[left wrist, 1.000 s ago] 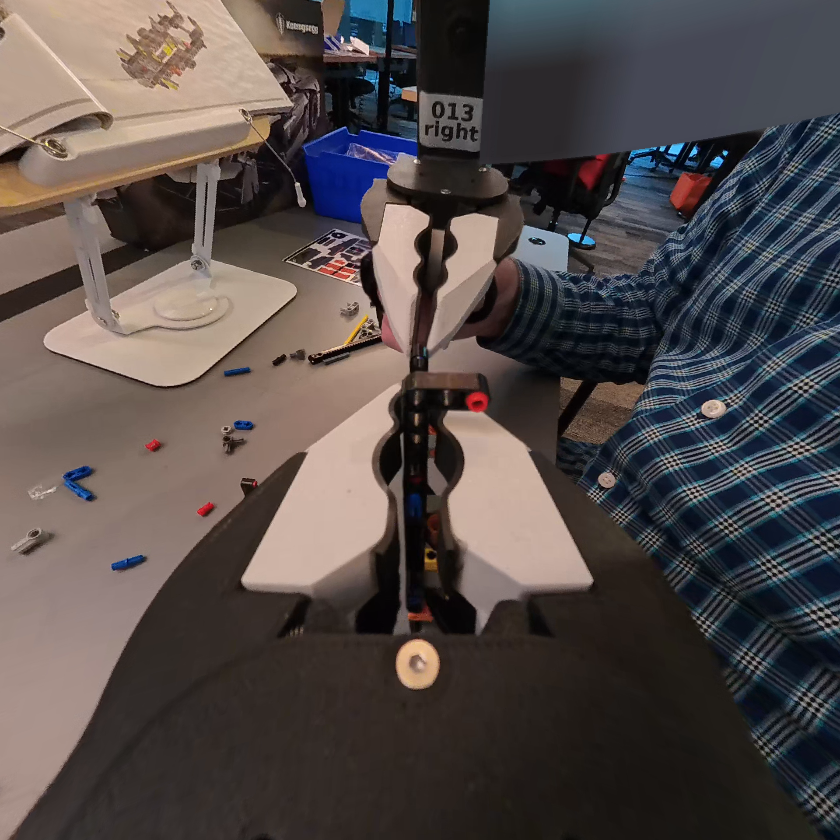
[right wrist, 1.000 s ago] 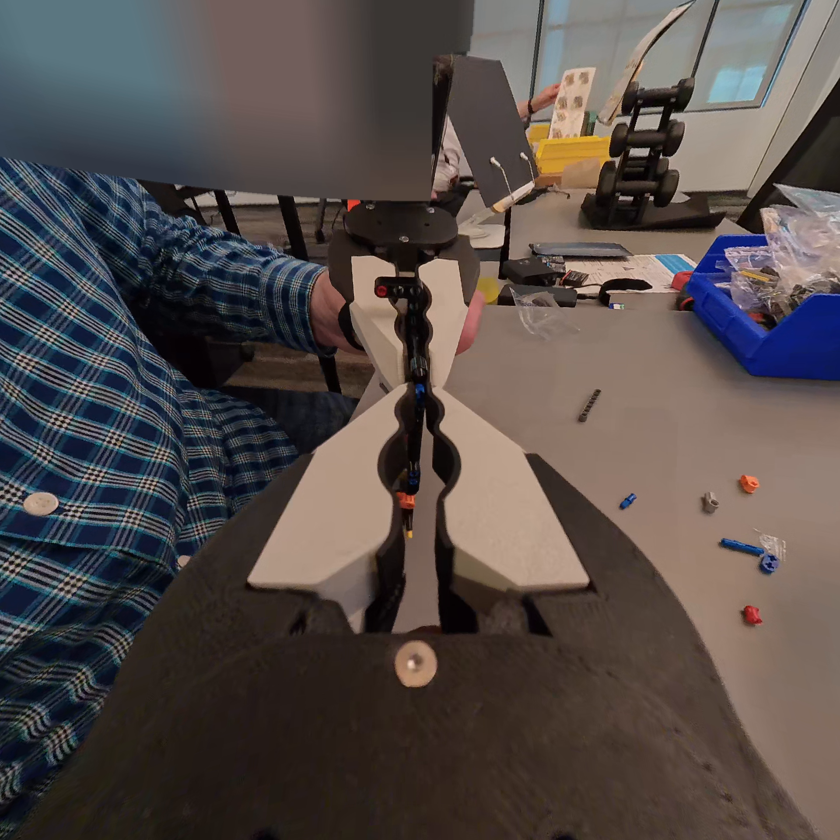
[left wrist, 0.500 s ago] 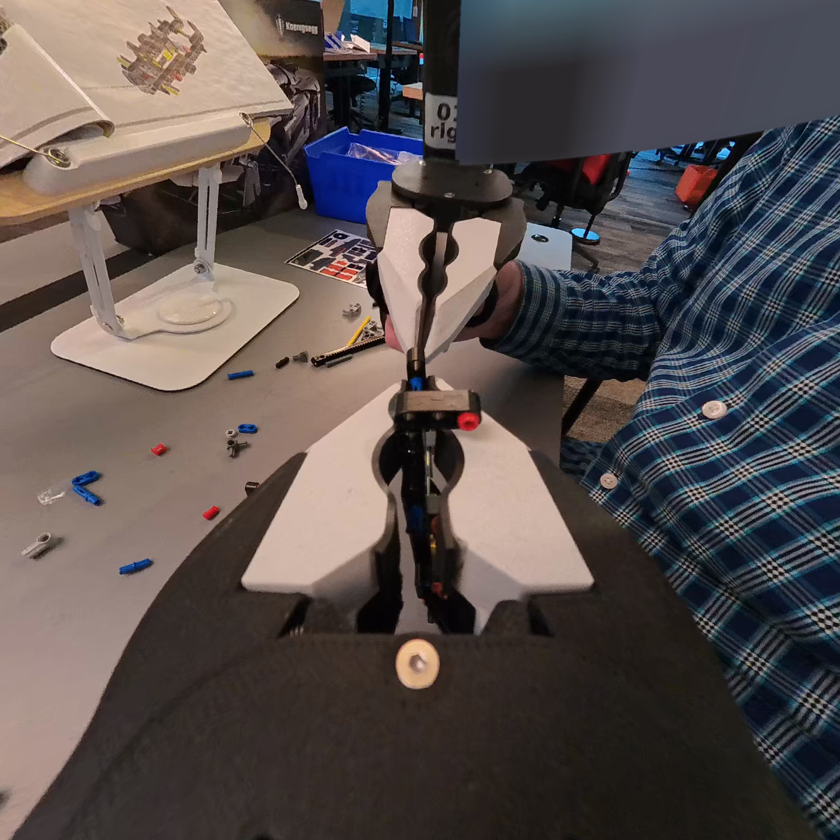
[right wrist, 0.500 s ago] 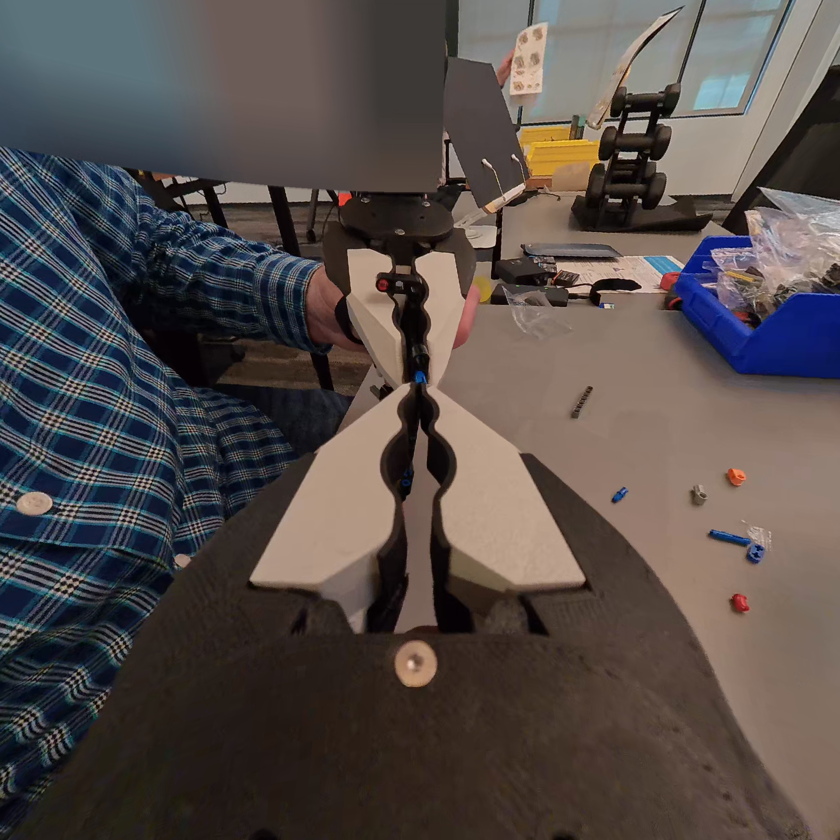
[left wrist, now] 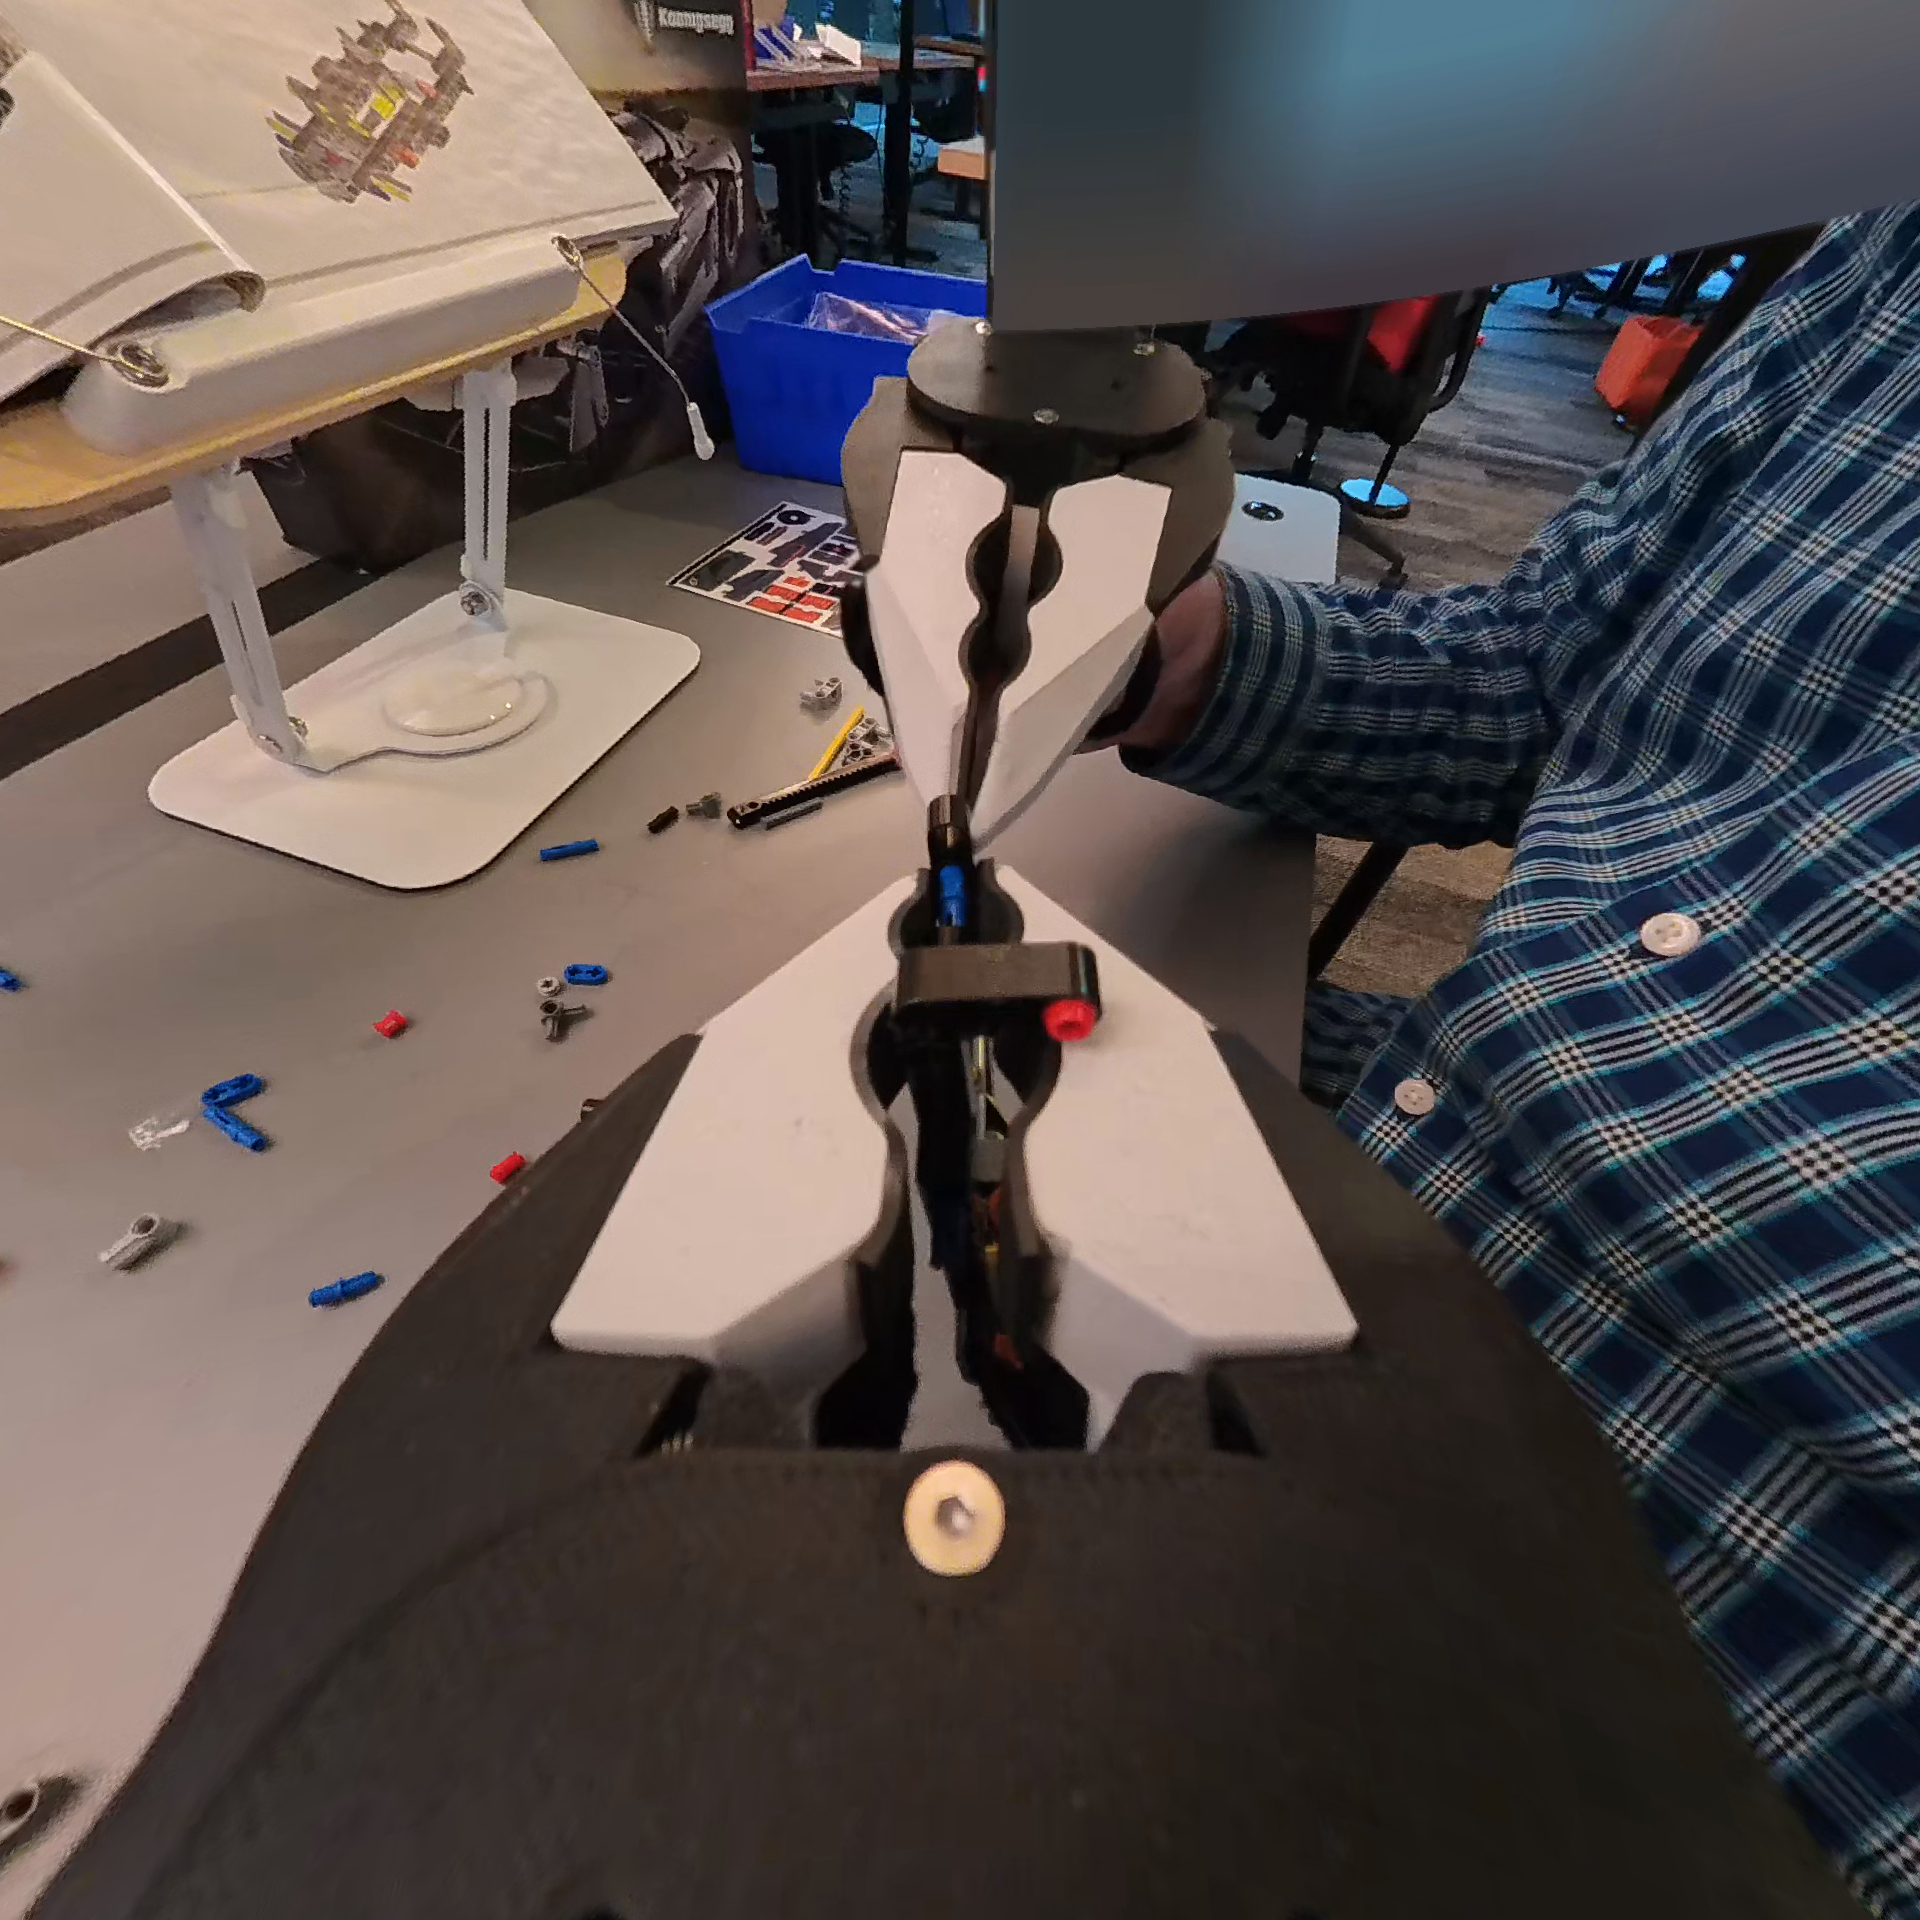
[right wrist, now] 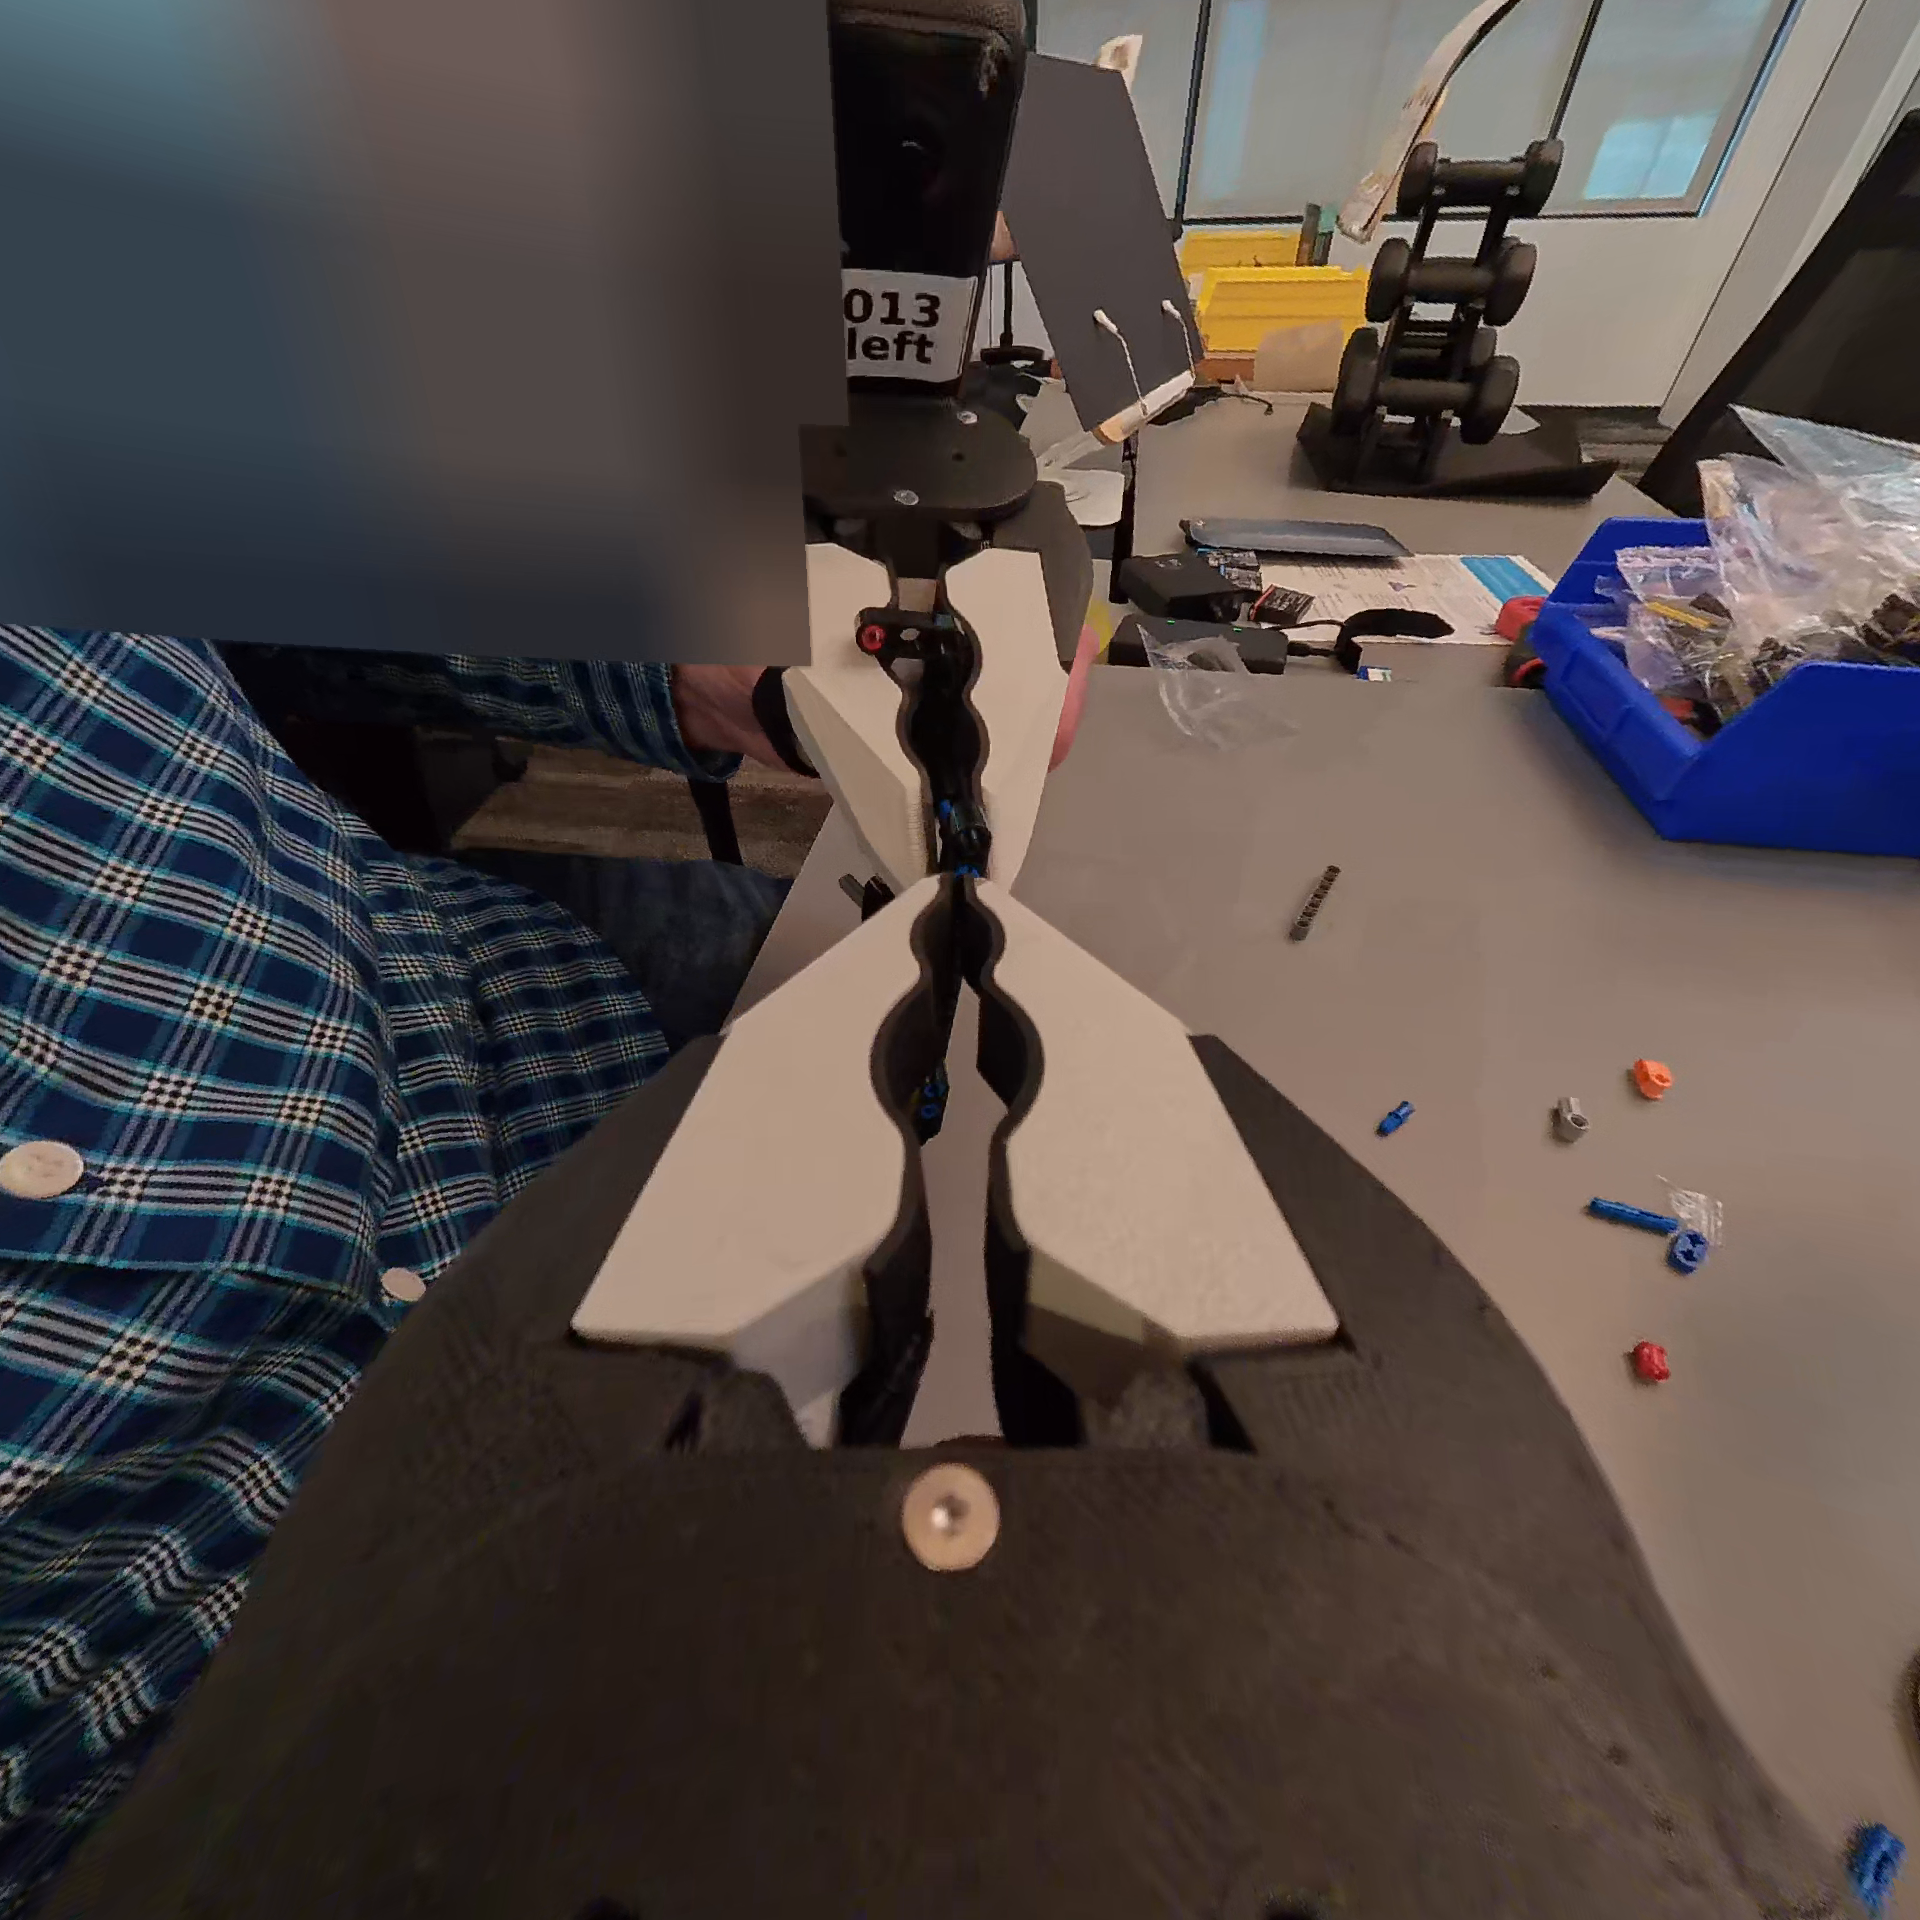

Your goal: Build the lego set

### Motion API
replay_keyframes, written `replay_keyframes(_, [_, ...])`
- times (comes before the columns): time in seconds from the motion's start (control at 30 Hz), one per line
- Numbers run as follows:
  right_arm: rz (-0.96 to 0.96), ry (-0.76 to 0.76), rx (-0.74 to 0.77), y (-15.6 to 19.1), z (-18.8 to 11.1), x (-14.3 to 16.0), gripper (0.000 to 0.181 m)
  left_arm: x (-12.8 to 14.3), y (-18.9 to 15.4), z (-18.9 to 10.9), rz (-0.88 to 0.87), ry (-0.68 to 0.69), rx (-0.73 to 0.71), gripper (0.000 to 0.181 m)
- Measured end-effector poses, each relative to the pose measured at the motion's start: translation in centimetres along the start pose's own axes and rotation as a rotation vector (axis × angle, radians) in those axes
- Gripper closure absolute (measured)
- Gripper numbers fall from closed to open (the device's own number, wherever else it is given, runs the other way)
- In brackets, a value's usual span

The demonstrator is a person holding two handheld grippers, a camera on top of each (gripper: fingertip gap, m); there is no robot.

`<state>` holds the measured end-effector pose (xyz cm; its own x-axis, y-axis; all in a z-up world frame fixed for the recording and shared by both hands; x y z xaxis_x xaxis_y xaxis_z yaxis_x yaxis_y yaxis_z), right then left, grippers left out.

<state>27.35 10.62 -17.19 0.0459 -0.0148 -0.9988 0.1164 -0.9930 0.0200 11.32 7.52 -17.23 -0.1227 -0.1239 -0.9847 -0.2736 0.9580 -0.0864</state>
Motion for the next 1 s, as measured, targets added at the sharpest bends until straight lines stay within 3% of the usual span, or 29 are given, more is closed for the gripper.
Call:
replay_keyframes(0.07, [0.016,-0.027,0.005,-0.2,-0.5,-0.2,0.181,-0.1,0.0,0.1,0.015,0.013,-0.004,0.176])
replay_keyframes(0.17, [0.035,-0.026,0.001,-0.3,-0.4,-0.7,0.161,-0.1,0.1,0.1,0.026,0.026,-0.014,0.175])
replay_keyframes(0.27, [0.029,0.020,-0.015,-0.2,0.6,-0.6,0.159,-0.3,-0.2,0.5,0.047,0.046,-0.019,0.175])
replay_keyframes(0.43, [0.068,0.019,-0.077,-0.5,0.8,-0.7,0.176,-0.1,-0.4,0.4,0.059,0.077,-0.021,0.175])
replay_keyframes(1.0, [0.067,-0.003,-0.057,-0.7,0.4,0.1,0.176,0.4,-0.1,0.1,-0.004,-0.001,-0.016,0.177])
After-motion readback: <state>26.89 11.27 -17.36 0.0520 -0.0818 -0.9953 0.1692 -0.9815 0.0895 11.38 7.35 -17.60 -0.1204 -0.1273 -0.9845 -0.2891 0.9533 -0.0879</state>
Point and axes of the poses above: each gripper's, where its closed fingertips meet, z out along the fingers, x out of its underside, y = z × x across the jaws, the point moved 9 cm from there along -z, back along the fingers, and after that the axes turned 8 degrees about -y, right-handed, at the moved point
